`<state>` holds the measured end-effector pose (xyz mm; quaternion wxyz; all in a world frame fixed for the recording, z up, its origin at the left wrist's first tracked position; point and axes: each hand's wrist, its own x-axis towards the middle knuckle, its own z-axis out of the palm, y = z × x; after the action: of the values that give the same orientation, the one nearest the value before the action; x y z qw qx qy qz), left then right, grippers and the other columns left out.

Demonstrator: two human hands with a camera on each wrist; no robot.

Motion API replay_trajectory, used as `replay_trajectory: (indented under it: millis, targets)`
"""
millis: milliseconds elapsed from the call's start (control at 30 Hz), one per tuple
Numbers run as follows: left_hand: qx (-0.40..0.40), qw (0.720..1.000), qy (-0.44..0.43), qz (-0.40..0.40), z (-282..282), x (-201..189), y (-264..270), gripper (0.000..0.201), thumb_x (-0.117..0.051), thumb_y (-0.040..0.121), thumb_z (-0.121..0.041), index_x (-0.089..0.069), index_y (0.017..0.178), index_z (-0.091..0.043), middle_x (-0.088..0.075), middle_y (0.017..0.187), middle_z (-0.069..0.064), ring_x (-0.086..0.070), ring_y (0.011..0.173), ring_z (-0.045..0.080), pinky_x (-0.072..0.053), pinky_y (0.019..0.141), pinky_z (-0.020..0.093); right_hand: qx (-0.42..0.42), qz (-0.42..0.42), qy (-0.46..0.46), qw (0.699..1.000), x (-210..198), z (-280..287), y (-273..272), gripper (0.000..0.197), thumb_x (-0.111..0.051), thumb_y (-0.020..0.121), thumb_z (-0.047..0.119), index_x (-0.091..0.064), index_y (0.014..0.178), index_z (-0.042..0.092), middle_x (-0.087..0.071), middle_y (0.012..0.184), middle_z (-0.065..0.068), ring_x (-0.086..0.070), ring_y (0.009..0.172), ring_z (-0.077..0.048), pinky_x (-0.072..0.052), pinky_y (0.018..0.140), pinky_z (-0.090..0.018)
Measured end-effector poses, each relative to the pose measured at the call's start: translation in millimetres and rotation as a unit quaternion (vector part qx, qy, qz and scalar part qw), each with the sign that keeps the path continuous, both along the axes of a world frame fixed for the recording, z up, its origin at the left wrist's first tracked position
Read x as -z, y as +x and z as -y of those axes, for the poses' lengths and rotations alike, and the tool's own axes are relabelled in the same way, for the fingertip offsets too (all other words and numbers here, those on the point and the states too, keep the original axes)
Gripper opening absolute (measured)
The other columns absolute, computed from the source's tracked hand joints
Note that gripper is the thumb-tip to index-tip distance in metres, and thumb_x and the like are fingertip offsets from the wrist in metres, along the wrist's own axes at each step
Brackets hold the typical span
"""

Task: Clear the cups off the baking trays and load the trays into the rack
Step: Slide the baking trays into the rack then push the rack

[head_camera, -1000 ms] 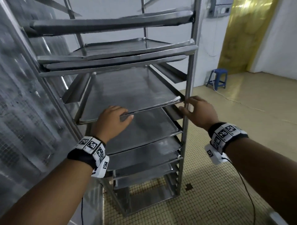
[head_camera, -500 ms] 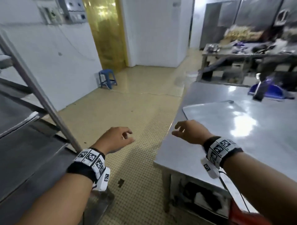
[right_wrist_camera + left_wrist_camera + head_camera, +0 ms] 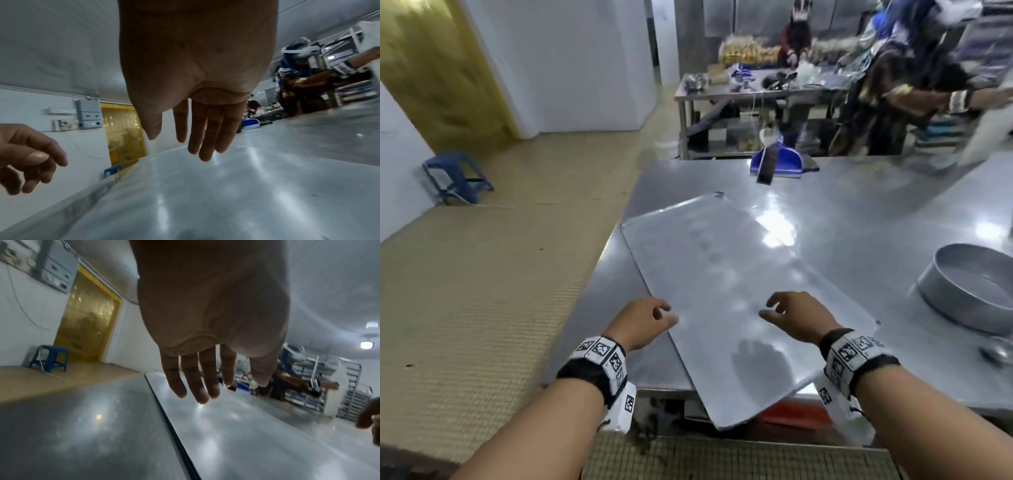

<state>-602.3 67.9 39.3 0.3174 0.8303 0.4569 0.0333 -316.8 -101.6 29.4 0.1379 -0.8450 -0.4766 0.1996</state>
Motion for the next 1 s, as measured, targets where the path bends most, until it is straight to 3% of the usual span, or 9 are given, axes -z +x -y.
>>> replay_trajectory:
  millis: [67, 167, 267, 367, 567, 733, 900, 1000]
  targets:
    - [0.003, 1.0, -0.018, -0.012, 3.8, 20.1, 22.4, 0.039, -0.07, 0.09, -0.048, -0.069, 0.119, -0.022, -0.067, 0.102, -0.006, -0.065, 0.091, 0.013, -0.049, 0.08, 0.026, 0.022, -0.004, -0.011, 1.0, 11.6, 11.5, 23.8, 0.038, -0.06, 0.091, 0.059, -0.068, 0.114, 0.03, -0.066, 0.096, 0.011, -0.065, 0.093, -0.015, -0.052, 0.079, -0.032]
    - [0.013, 0.998, -0.032, -0.045, 5.2, 50.1, 48.5, 0.047, -0.07, 0.09, -0.049, -0.065, 0.13, -0.023, -0.063, 0.117, -0.002, -0.063, 0.108, 0.018, -0.047, 0.095, 0.029, 0.047, -0.006, -0.028, 0.998, 30.7, 22.6, 54.8, 0.039, -0.061, 0.092, 0.057, -0.068, 0.116, 0.028, -0.071, 0.111, 0.006, -0.063, 0.094, -0.013, -0.051, 0.081, -0.031]
    - [0.016, 0.997, -0.027, -0.073, 1.8, 78.4, 68.5, 0.06, -0.068, 0.092, -0.048, -0.052, 0.145, -0.025, -0.049, 0.146, 0.003, -0.047, 0.136, 0.022, -0.037, 0.111, 0.031, 0.064, -0.009, -0.046, 0.997, 47.3, 26.3, 79.4, 0.044, -0.062, 0.093, 0.054, -0.064, 0.126, 0.026, -0.066, 0.127, 0.002, -0.062, 0.111, -0.017, -0.048, 0.088, -0.031]
    - [0.018, 0.995, -0.004, -0.098, -4.4, 99.5, 81.0, 0.071, -0.065, 0.092, -0.05, -0.04, 0.155, -0.027, -0.031, 0.163, 0.003, -0.026, 0.15, 0.025, -0.025, 0.121, 0.035, 0.067, 0.002, -0.063, 0.996, 62.8, 26.9, 96.9, 0.05, -0.061, 0.094, 0.05, -0.059, 0.136, 0.023, -0.059, 0.138, -0.003, -0.056, 0.125, -0.021, -0.044, 0.099, -0.034]
    - [0.02, 0.991, 0.035, -0.131, -3.8, 121.2, 79.3, 0.074, -0.053, 0.095, -0.058, -0.028, 0.159, -0.031, -0.012, 0.17, -0.002, -0.005, 0.157, 0.02, -0.018, 0.123, 0.048, 0.066, 0.027, -0.078, 0.994, 88.6, 32.7, 119.2, 0.07, -0.069, 0.087, 0.054, -0.047, 0.148, 0.025, -0.046, 0.152, -0.002, -0.041, 0.14, -0.023, -0.039, 0.111, -0.041]
    - [-0.025, 0.997, 0.027, -0.063, 12.7, 135.6, 71.0, 0.072, -0.056, 0.098, -0.053, -0.033, 0.158, -0.022, -0.013, 0.17, 0.006, -0.003, 0.157, 0.022, -0.009, 0.127, 0.037, 0.05, 0.049, -0.074, 0.995, 97.7, 32.4, 140.2, 0.083, -0.07, 0.086, 0.057, -0.035, 0.155, 0.027, -0.032, 0.162, -0.004, -0.028, 0.15, -0.022, -0.03, 0.118, -0.04]
    - [-0.121, 0.992, 0.006, -0.021, 52.5, 135.9, 69.6, 0.072, -0.061, 0.097, -0.047, -0.034, 0.158, -0.019, -0.013, 0.169, 0.004, -0.004, 0.157, 0.019, -0.008, 0.124, 0.029, 0.021, 0.046, -0.055, 0.997, 103.1, 35.2, 169.1, 0.089, -0.072, 0.083, 0.059, -0.034, 0.156, 0.024, -0.034, 0.16, -0.009, -0.03, 0.148, -0.025, -0.03, 0.117, -0.041]
    - [-0.193, 0.981, 0.002, -0.01, 81.3, 130.6, 74.4, 0.074, -0.066, 0.095, -0.042, -0.034, 0.158, -0.017, -0.017, 0.168, 0.007, -0.013, 0.154, 0.023, -0.015, 0.123, 0.031, 0.021, 0.042, -0.048, 0.998, 106.3, 38.9, 187.5, 0.094, -0.074, 0.078, 0.063, -0.037, 0.154, 0.022, -0.038, 0.158, -0.012, -0.034, 0.146, -0.03, -0.034, 0.115, -0.047]
